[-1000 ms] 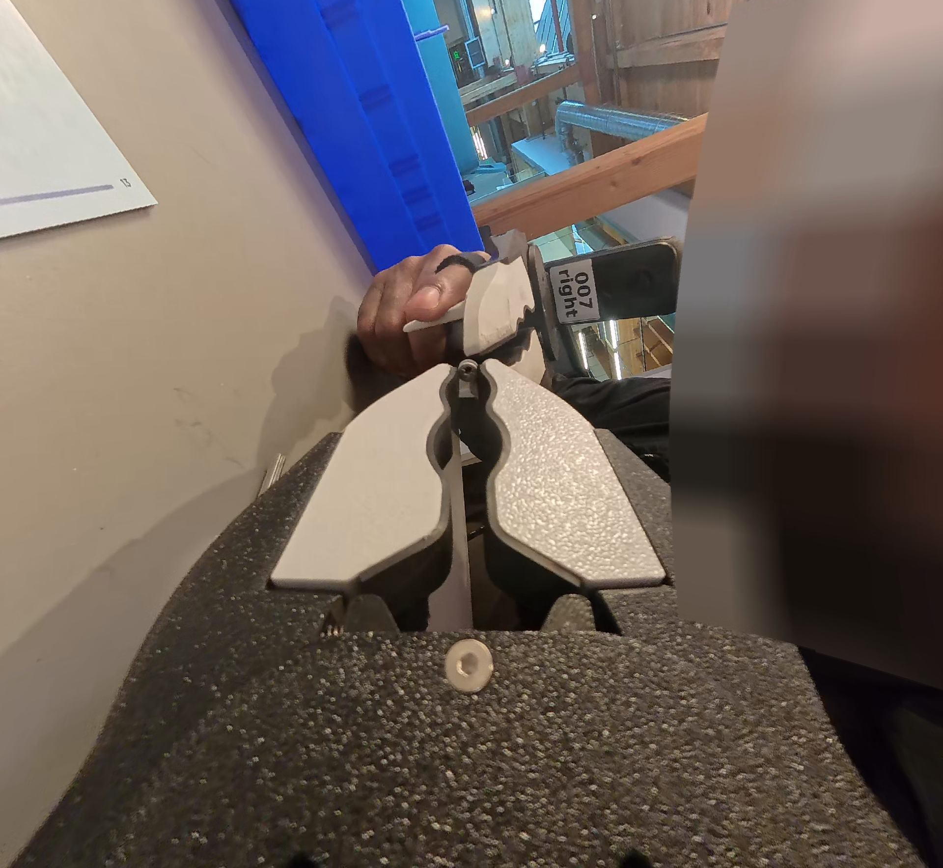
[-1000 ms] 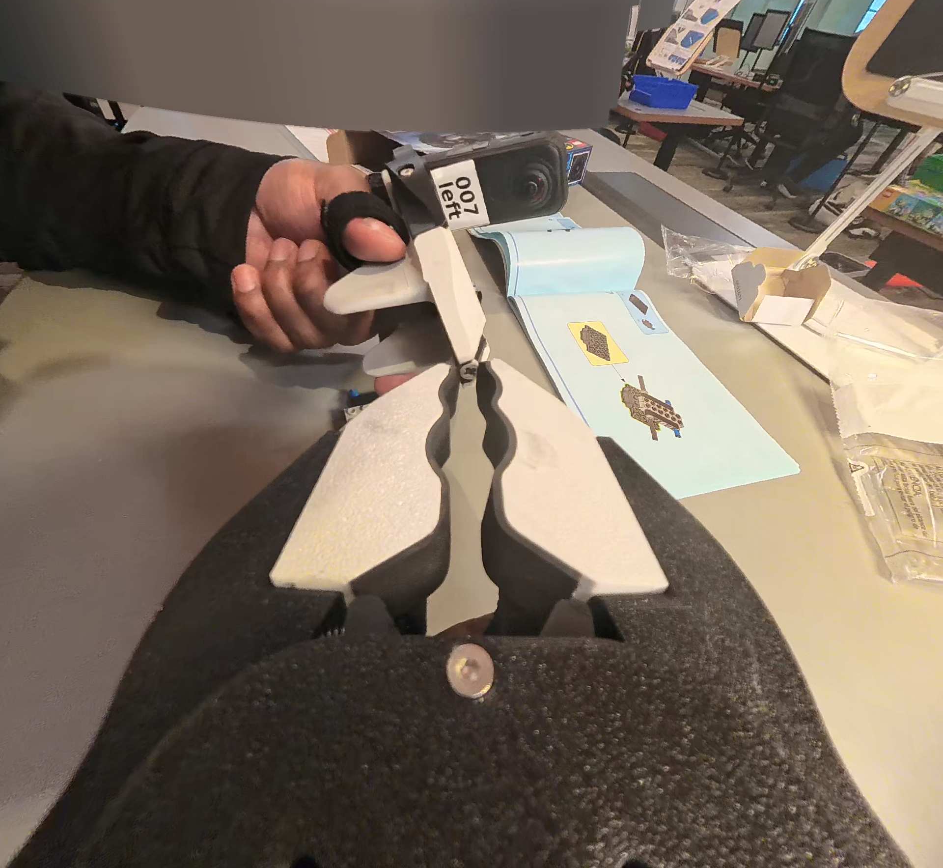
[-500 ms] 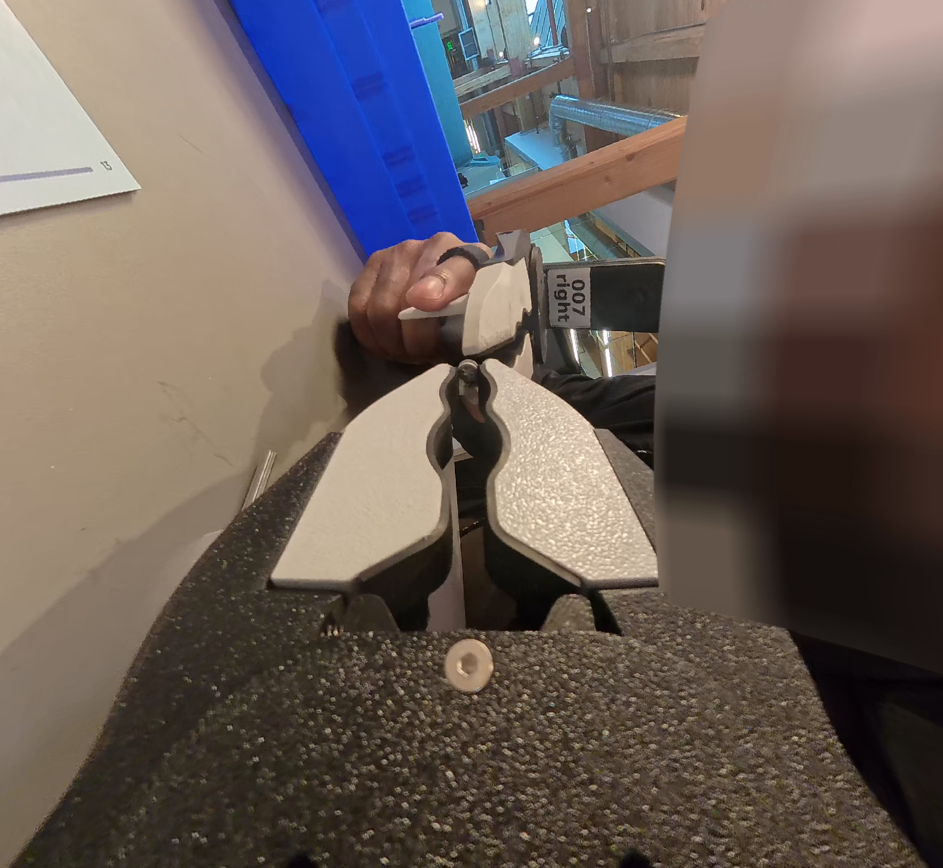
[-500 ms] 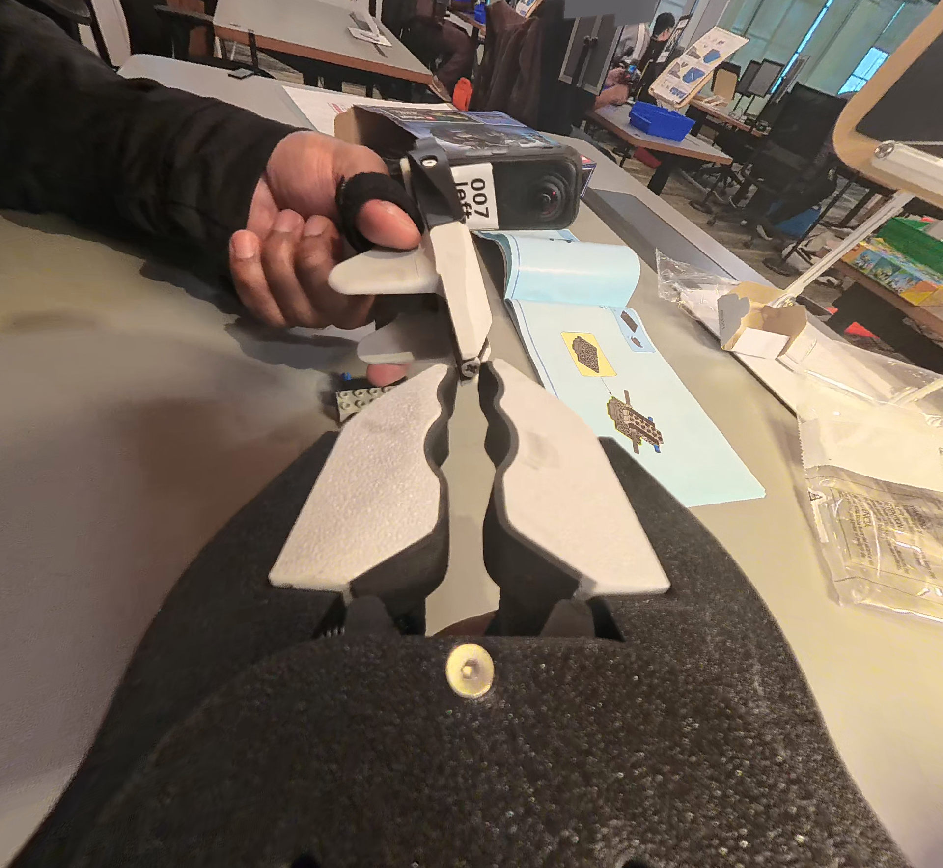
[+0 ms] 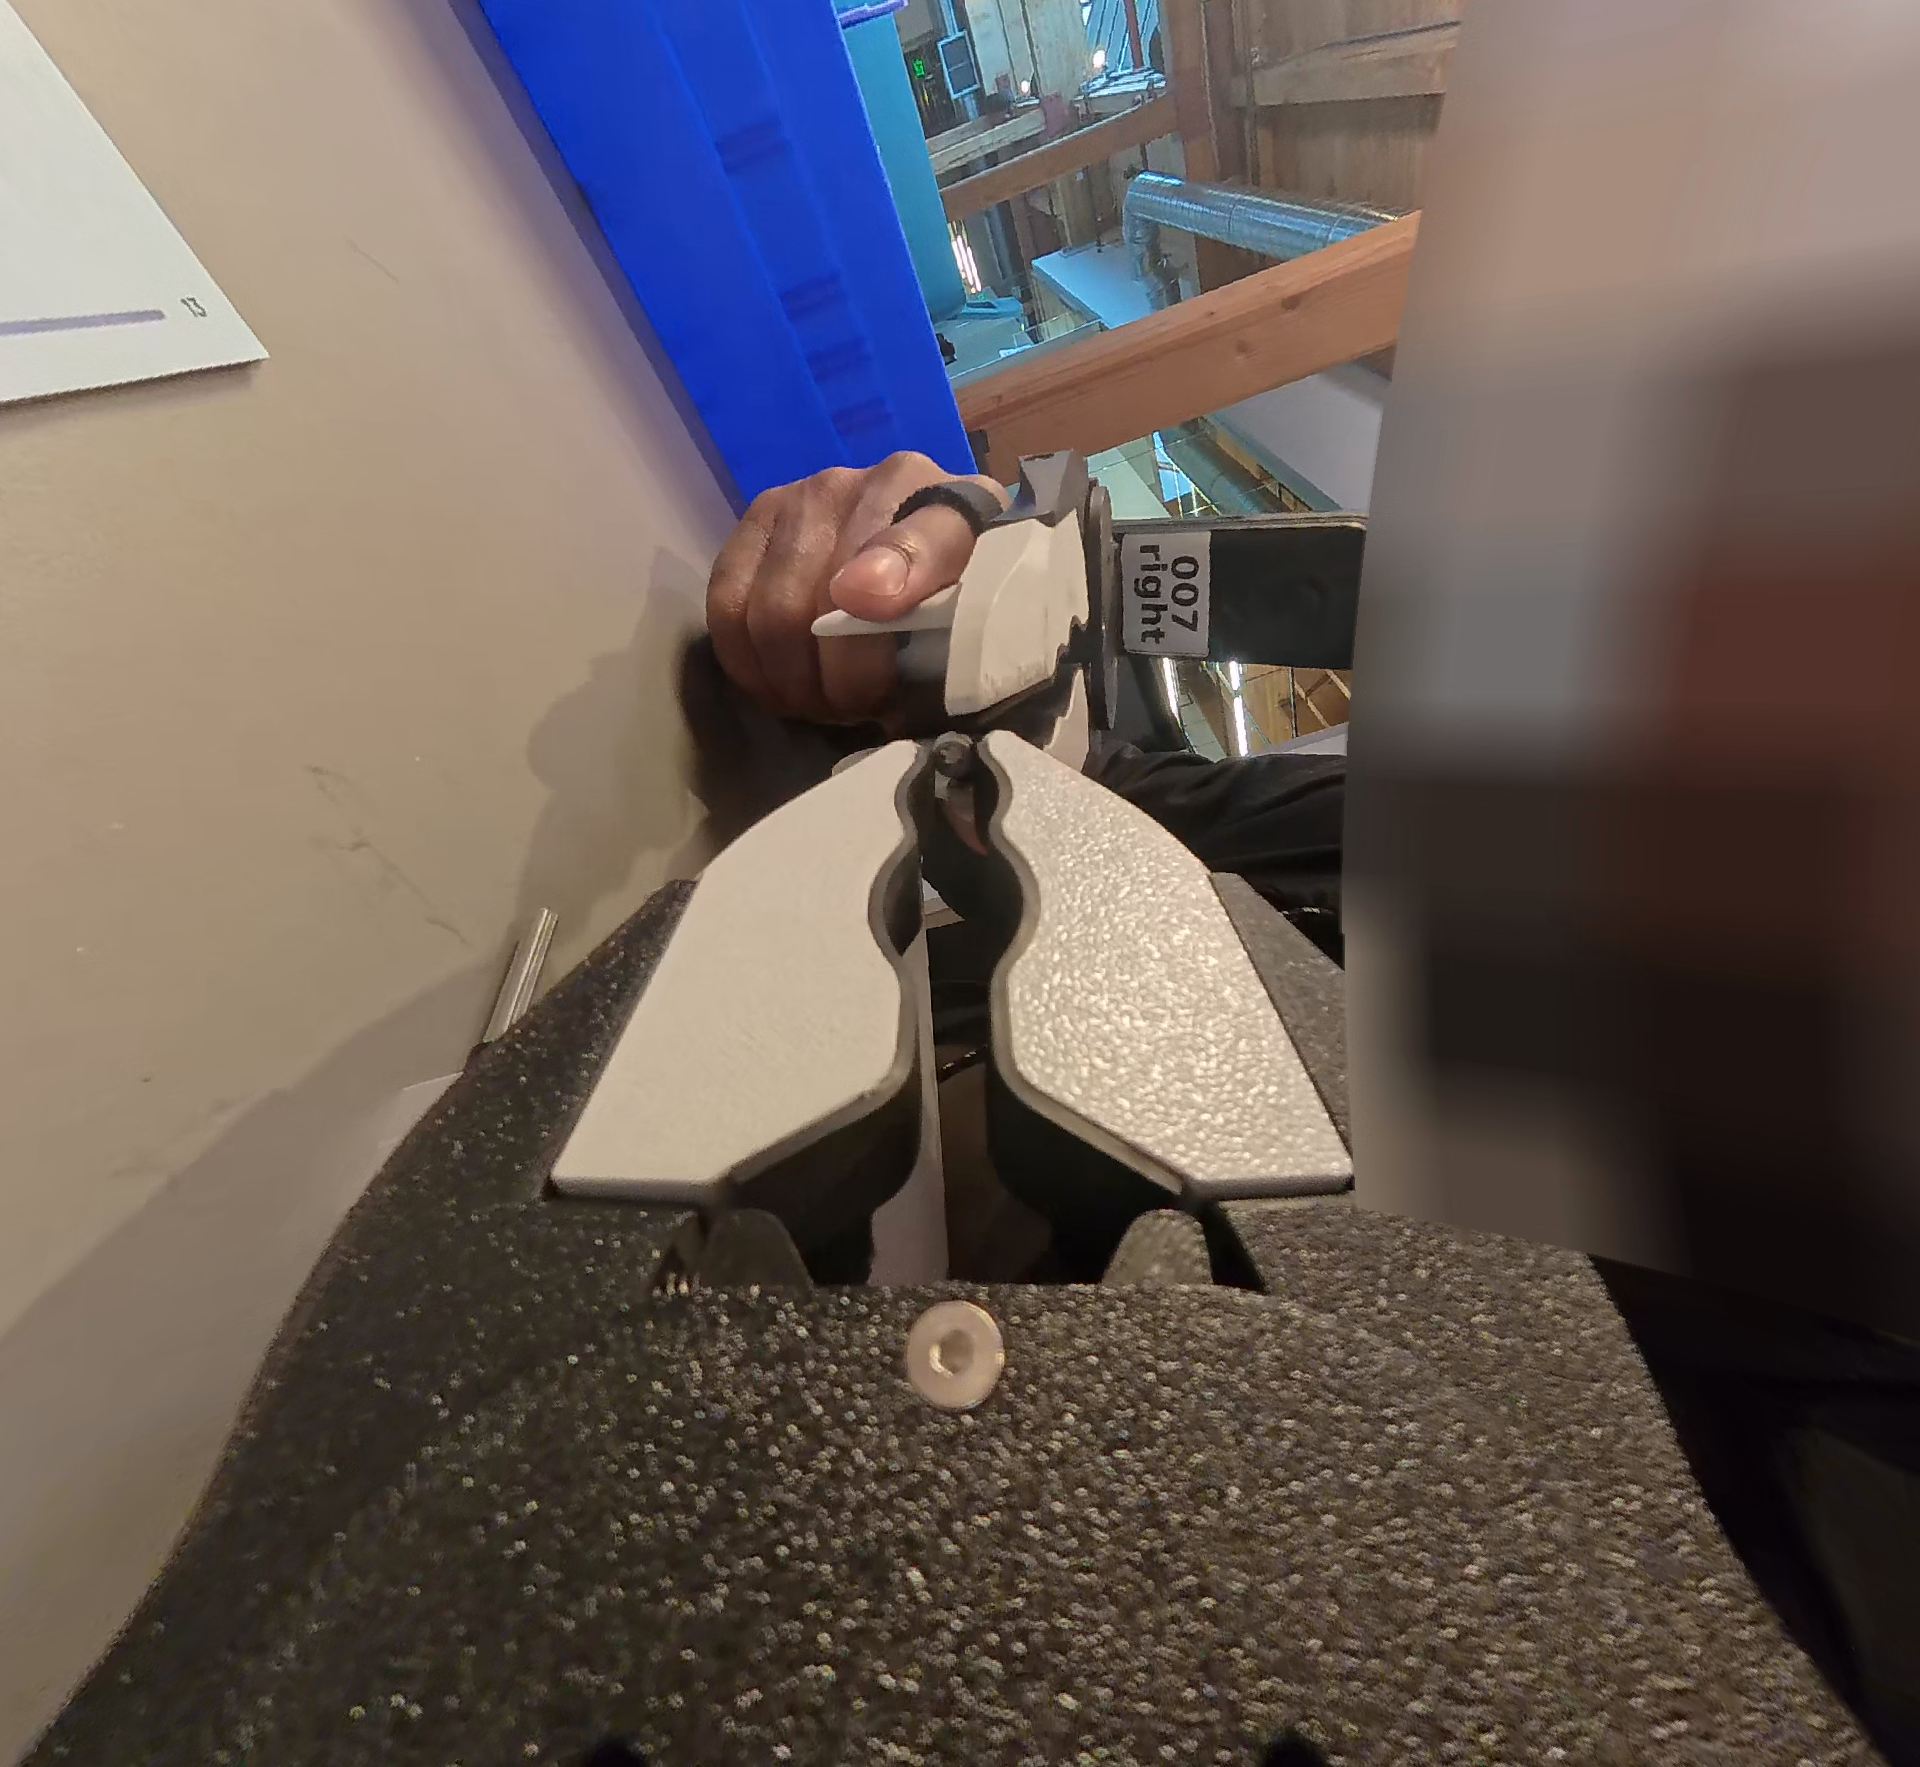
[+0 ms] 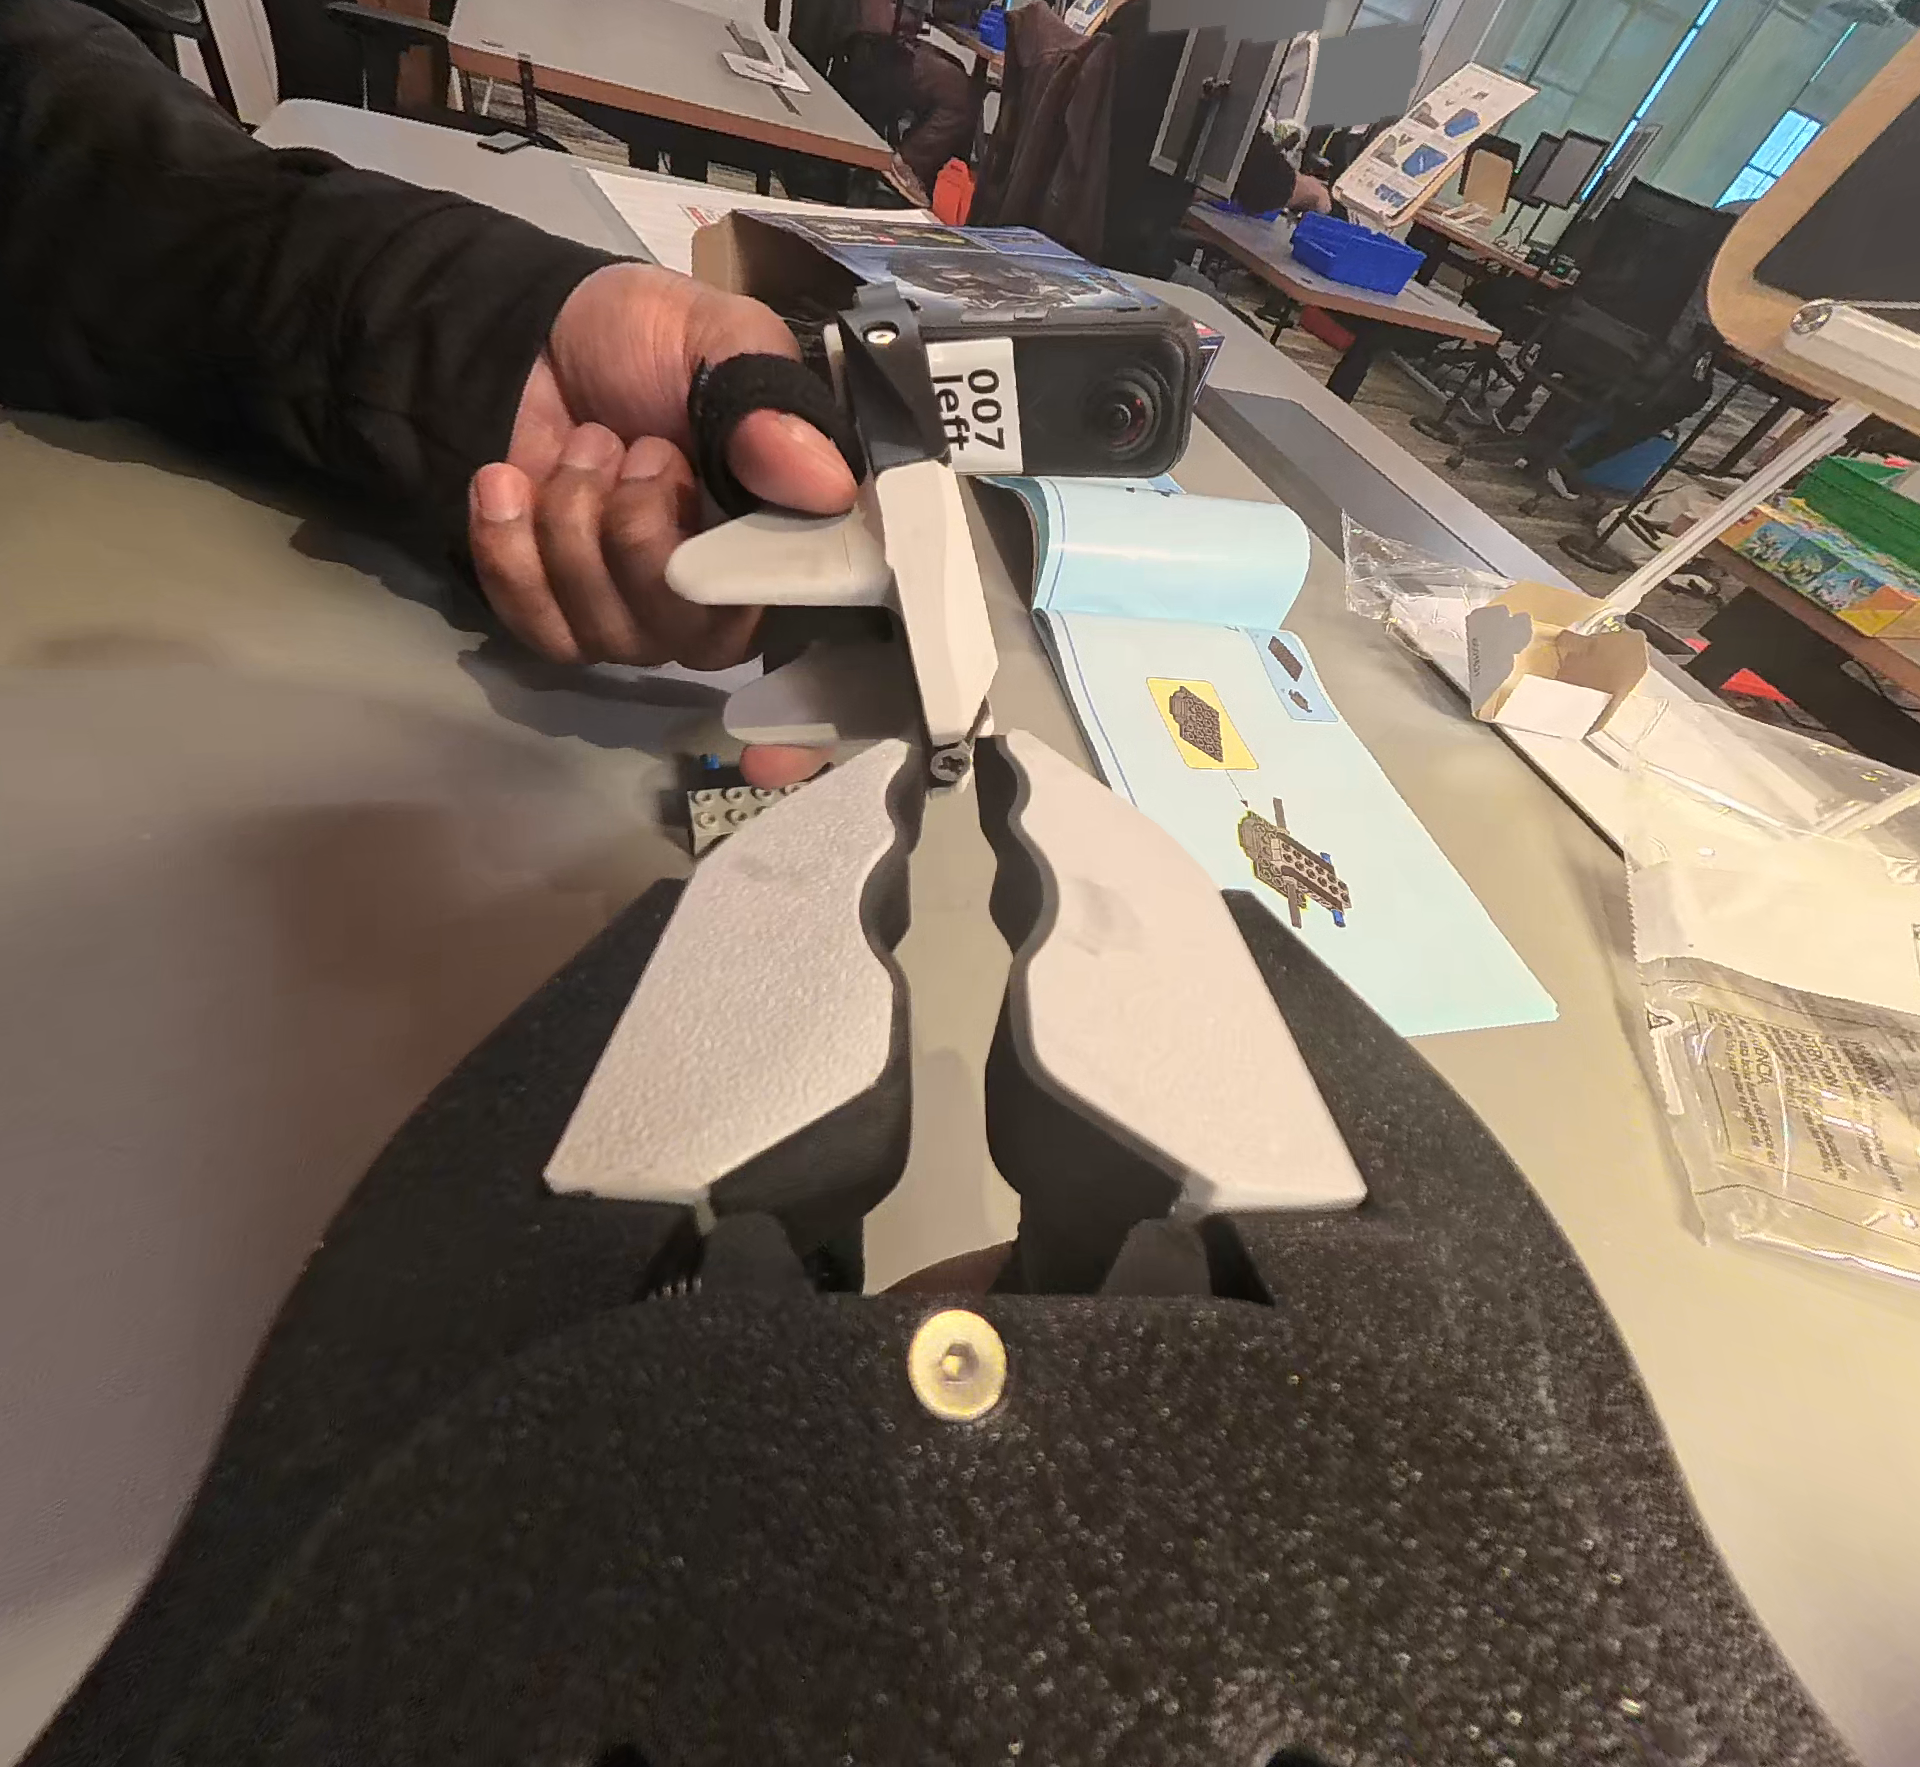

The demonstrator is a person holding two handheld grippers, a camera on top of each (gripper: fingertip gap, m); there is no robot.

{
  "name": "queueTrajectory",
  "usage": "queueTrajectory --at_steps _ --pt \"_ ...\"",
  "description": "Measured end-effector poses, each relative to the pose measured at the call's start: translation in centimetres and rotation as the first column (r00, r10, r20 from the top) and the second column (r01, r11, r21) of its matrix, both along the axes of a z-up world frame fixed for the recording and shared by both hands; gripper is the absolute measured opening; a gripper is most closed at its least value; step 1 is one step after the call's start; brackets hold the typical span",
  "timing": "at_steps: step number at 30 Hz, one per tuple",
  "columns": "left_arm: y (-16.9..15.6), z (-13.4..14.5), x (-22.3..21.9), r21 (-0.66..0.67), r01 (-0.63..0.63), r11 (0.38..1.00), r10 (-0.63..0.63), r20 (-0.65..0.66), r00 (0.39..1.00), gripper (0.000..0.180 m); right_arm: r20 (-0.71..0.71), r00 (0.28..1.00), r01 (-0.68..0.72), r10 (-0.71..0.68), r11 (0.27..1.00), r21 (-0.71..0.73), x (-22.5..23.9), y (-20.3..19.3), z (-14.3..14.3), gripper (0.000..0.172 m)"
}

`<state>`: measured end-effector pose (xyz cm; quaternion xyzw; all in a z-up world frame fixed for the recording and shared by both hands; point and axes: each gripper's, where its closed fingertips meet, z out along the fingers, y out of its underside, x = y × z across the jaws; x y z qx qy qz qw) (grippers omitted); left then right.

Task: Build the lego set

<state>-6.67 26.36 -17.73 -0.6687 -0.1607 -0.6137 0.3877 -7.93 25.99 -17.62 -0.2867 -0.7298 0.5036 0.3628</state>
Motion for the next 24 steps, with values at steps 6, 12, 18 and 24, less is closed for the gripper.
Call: queueTrajectory --at_steps 6,12,18,24 --pt "-0.03 -0.01 0.04 -0.002 0.004 1.0 -0.004 0.003 1.0 0.007 0.001 1.0 -0.007 0.007 1.0 0.009 0.06 -0.08 -0.09 0.01" --pt "-0.03 0.02 0.1 -0.001 0.007 1.0 -0.007 -0.002 1.0 0.007 0.004 1.0 -0.007 0.007 1.0 0.012 0.05 -0.09 -0.16 0.008" --pt "-0.02 0.02 0.09 -0.003 0.007 1.0 -0.008 -0.004 1.0 0.007 0.007 1.0 -0.007 0.007 1.0 0.014 0.03 -0.1 -0.2 0.007" --pt "0.02 -0.18 -0.1 0.007 -0.002 1.0 0.002 -0.112 0.994 0.014 0.025 1.0 -0.001 0.0 1.0 0.002 -0.03 0.06 -0.29 0.007"
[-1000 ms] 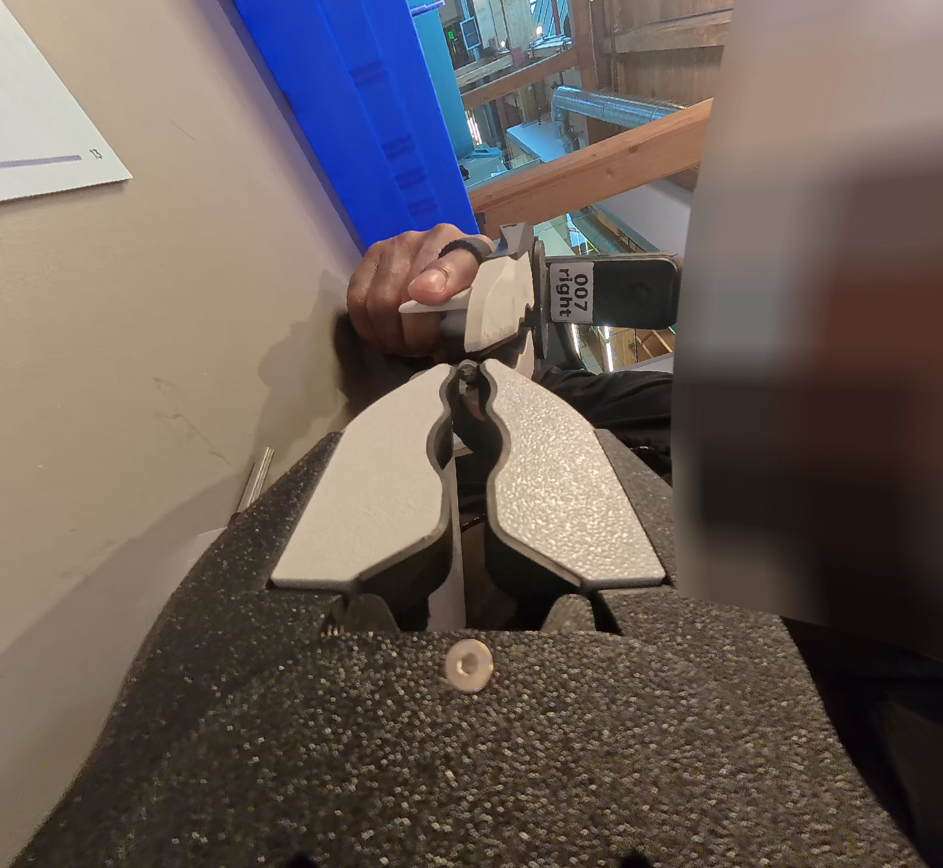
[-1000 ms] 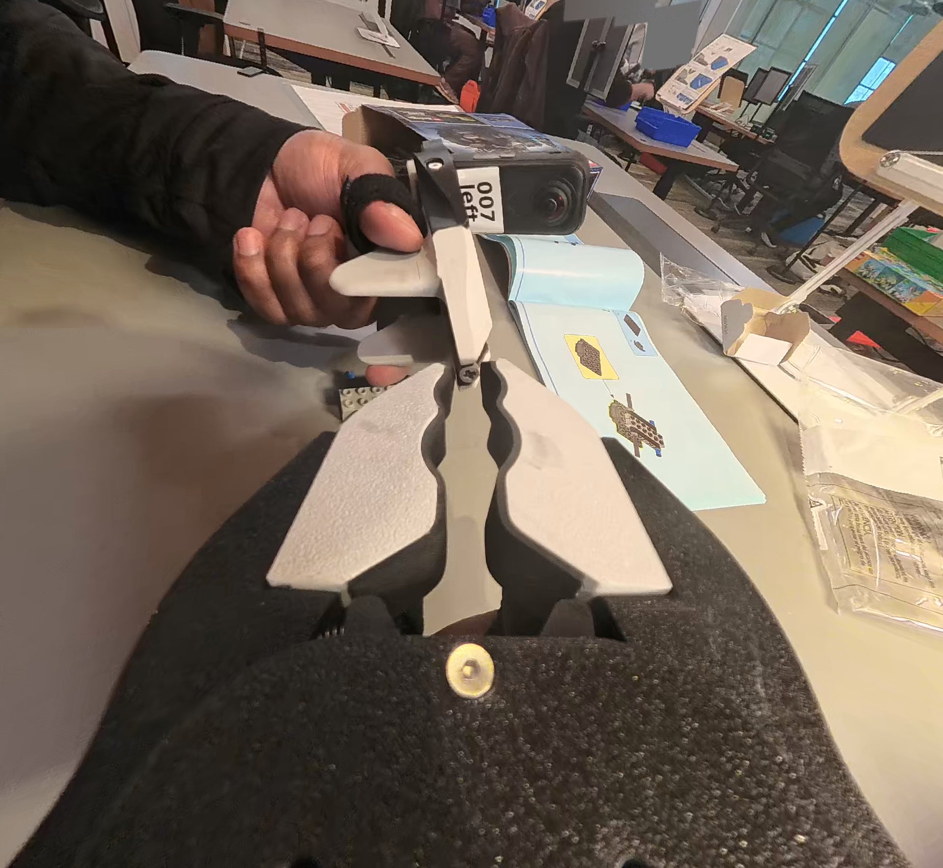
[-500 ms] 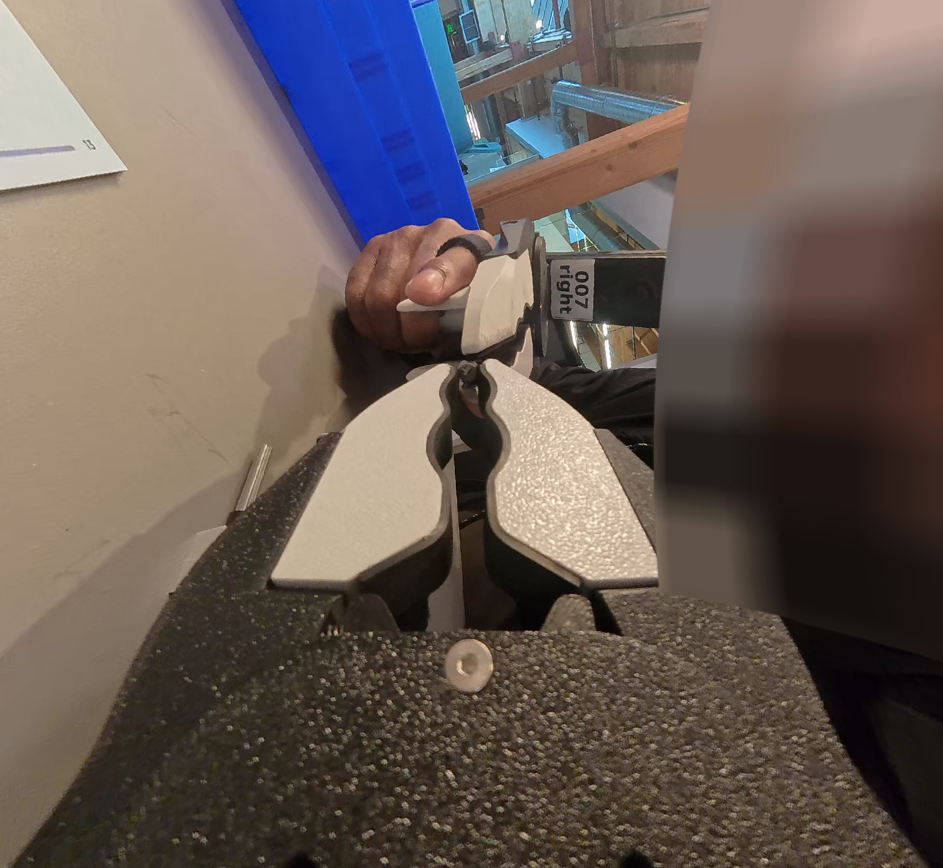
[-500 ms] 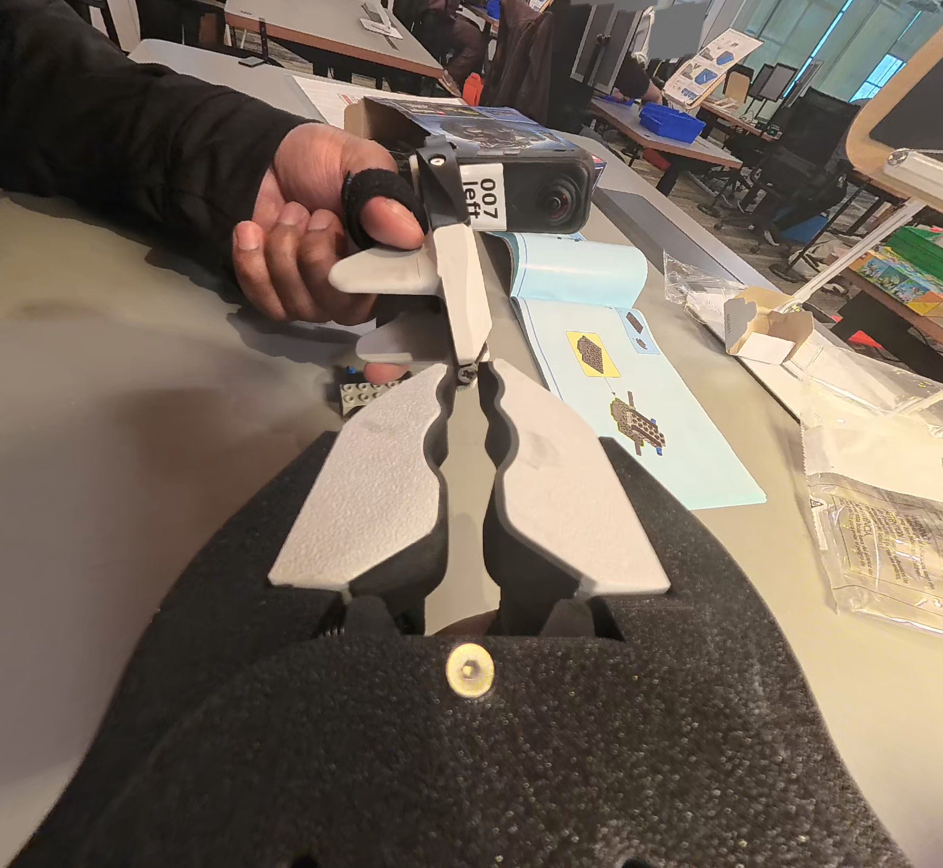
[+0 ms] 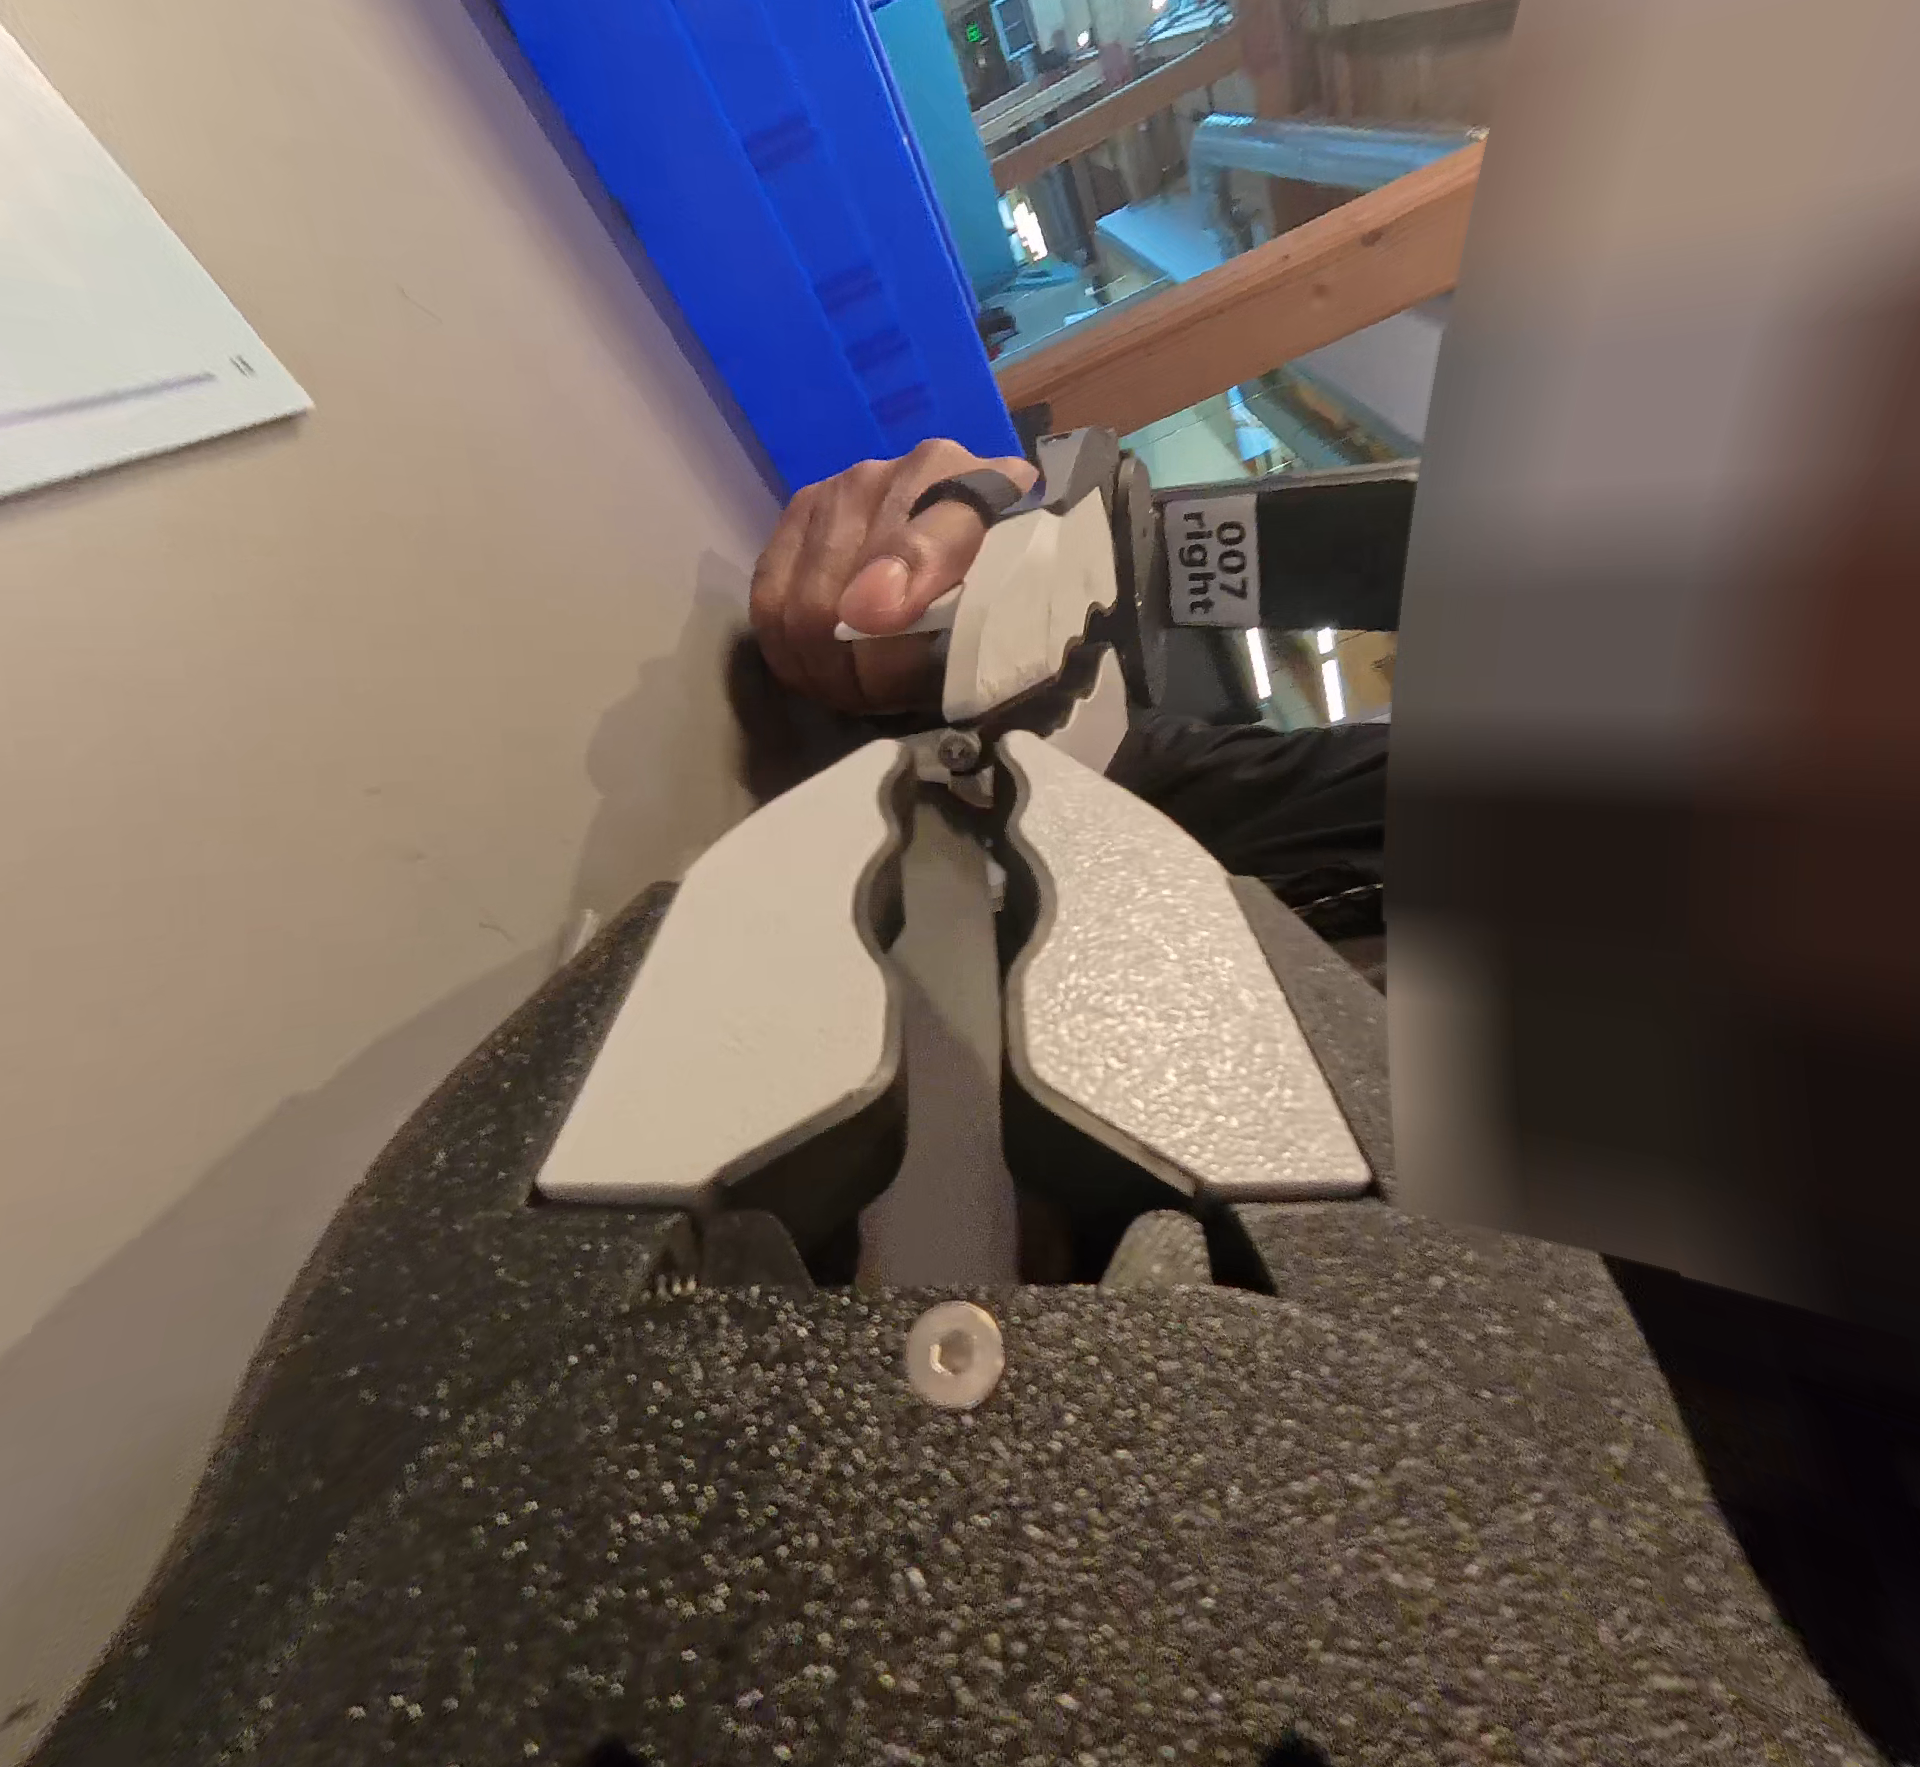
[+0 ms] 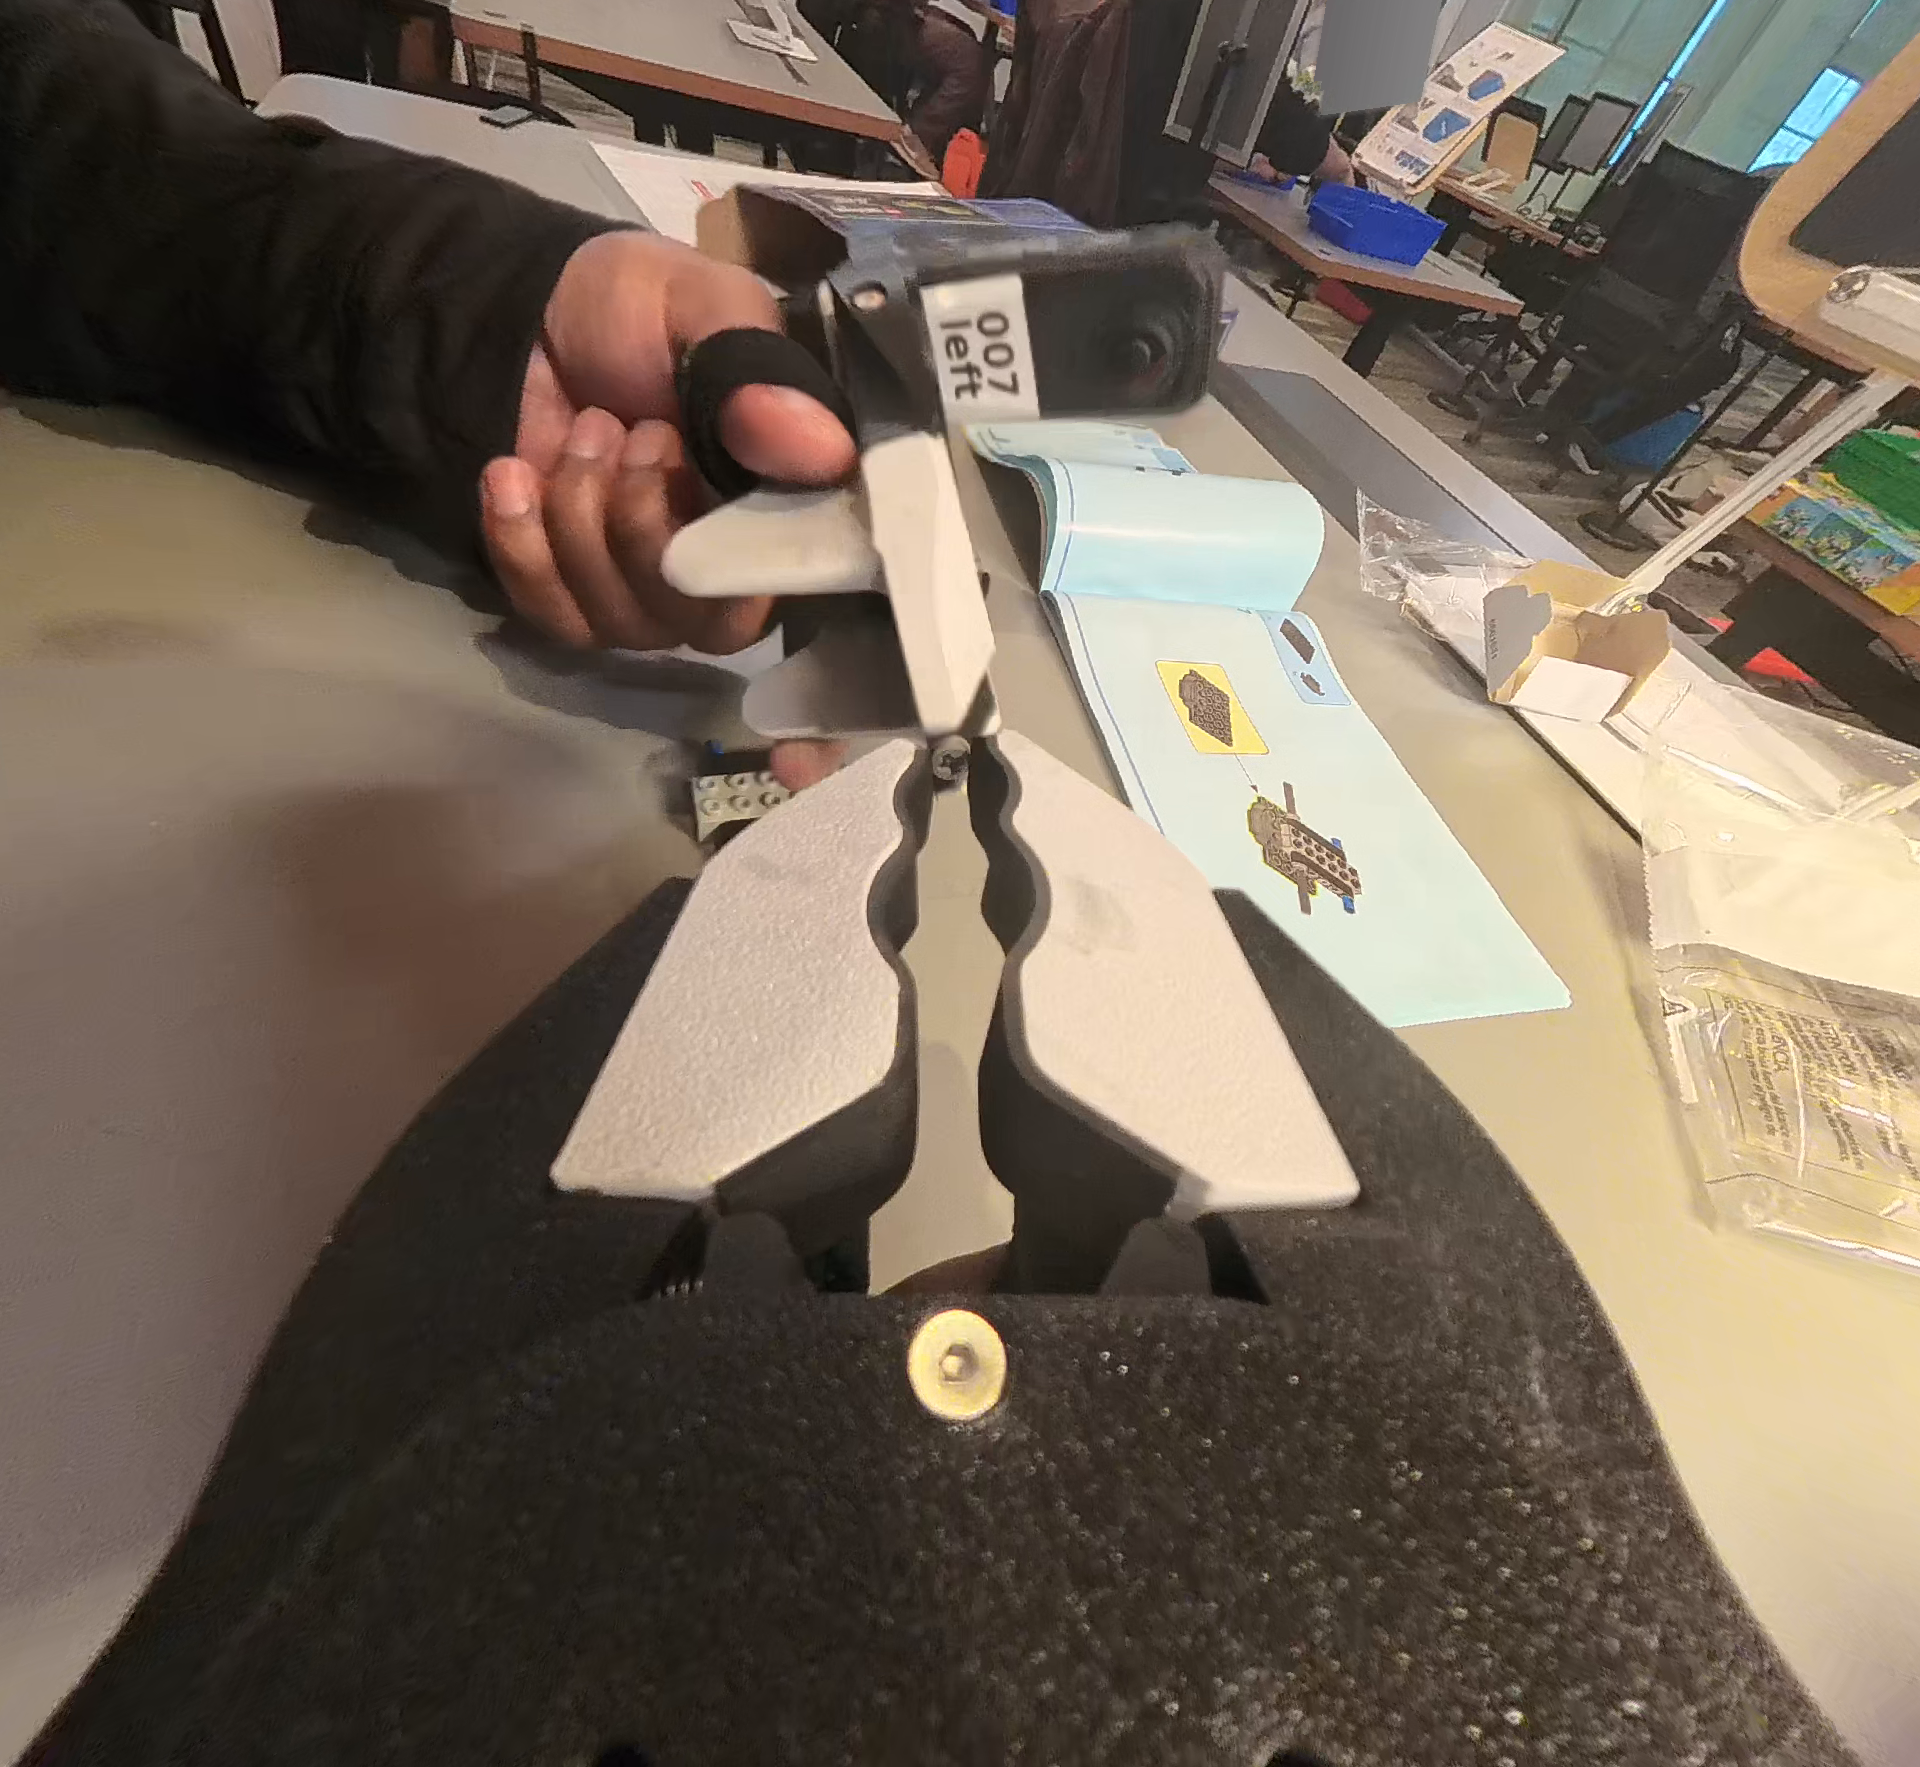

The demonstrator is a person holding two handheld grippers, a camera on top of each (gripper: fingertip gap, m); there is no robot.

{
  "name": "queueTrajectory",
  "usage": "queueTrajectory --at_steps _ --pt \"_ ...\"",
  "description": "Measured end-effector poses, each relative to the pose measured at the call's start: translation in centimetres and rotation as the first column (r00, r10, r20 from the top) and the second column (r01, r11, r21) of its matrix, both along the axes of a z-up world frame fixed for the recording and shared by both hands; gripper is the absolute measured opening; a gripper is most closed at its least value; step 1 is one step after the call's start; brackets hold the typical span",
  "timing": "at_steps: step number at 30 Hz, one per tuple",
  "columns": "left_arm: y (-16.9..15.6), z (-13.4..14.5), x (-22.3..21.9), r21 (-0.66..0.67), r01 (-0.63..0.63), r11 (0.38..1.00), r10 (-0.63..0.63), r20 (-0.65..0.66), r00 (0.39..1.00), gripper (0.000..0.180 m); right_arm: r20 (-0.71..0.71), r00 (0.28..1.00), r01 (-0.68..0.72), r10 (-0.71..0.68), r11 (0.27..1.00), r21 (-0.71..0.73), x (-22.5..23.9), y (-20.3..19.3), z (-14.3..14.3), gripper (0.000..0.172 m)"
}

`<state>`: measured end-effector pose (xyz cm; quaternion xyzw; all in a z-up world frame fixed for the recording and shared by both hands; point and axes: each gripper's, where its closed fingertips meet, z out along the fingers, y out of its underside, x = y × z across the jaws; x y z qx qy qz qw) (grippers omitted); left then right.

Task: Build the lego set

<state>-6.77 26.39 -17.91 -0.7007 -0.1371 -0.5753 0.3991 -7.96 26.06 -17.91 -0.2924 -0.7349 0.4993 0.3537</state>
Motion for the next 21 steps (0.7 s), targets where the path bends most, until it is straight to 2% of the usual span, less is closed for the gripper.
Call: queueTrajectory --at_steps 2,4,6,7,8,10,15,18,21 --pt "-0.2 -0.1 -0.8 0.017 -0.006 1.0 0.009 -0.153 0.988 0.031 0.022 1.0 0.02 -0.019 0.999 -0.025 -0.2 0.4 0.0 0.007" --pt "-0.7 -1.0 -2.1 0.023 -0.016 1.0 0.024 -0.402 0.915 0.043 0.048 0.998 0.041 -0.039 0.998 -0.051 -0.4 0.9 -0.1 0.007" --pt "-1.7 -2.5 -3.2 0.012 0.014 1.0 -0.002 -0.674 0.739 0.057 0.075 0.995 0.067 -0.061 0.995 -0.073 -0.6 1.4 -0.2 0.007" --pt "-2.3 -3.2 -3.2 -0.007 0.054 0.999 -0.041 -0.761 0.648 0.061 0.088 0.994 0.076 -0.069 0.994 -0.082 -0.7 1.5 -0.2 0.007" --pt "-2.9 -3.8 -3.0 -0.028 0.096 0.995 -0.079 -0.815 0.574 0.065 0.097 0.992 0.084 -0.075 0.993 -0.089 -0.7 1.7 -0.3 0.007" --pt "-3.8 -5.0 -2.4 -0.077 0.157 0.985 -0.143 -0.873 0.467 0.071 0.119 0.99 0.09 -0.078 0.991 -0.101 -0.7 1.8 -0.4 0.007" --pt "-5.0 -8.3 -2.6 -0.233 0.203 0.951 -0.273 -0.941 0.199 0.074 0.142 0.988 0.078 -0.06 0.99 -0.121 -0.6 1.5 -0.5 0.007" --pt "-4.8 -8.3 -2.0 -0.223 0.229 0.947 -0.267 -0.947 0.181 0.052 0.145 0.989 0.057 -0.037 0.99 -0.13 -0.4 1.3 -0.5 0.007" --pt "-4.5 -8.2 -2.0 -0.202 0.238 0.95 -0.249 -0.95 0.19 0.052 0.146 0.989 0.037 -0.014 0.987 -0.157 -0.2 1.3 -0.3 0.007"
